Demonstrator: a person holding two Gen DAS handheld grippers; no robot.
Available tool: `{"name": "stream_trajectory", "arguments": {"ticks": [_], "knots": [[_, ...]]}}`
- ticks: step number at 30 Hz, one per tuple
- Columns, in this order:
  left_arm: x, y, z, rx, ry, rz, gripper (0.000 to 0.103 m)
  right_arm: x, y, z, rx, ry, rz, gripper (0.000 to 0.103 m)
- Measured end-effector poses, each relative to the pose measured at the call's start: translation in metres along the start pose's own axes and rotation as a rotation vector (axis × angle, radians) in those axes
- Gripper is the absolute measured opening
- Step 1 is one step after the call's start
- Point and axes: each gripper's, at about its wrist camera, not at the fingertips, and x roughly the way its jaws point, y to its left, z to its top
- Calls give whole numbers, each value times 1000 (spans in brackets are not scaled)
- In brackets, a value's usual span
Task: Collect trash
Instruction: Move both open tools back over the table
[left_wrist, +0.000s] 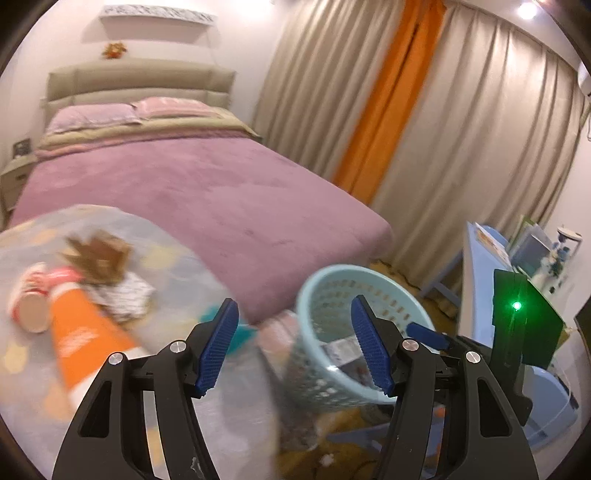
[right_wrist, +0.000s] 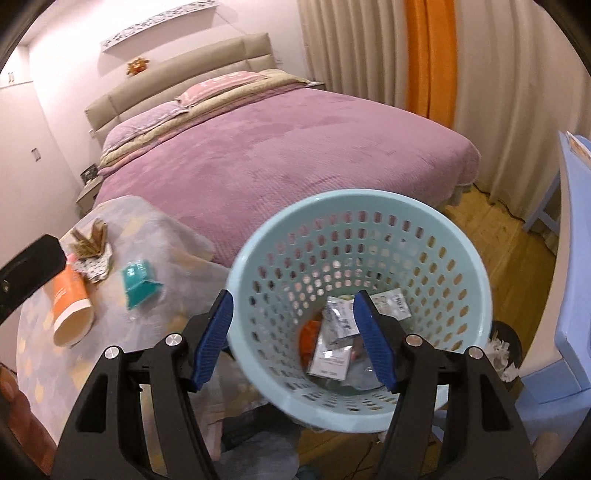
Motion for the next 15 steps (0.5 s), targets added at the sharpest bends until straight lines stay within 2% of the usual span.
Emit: {"name": "stream_trajectory", "arguments": {"ticks": [6,15], "knots": [[-39,57,-4,-109,-55,120,75,2,34,-3,-60,1,54,64],[-64,136,-17,-257,-57,236,76,17,86,-9,-150,20,131,64]]}}
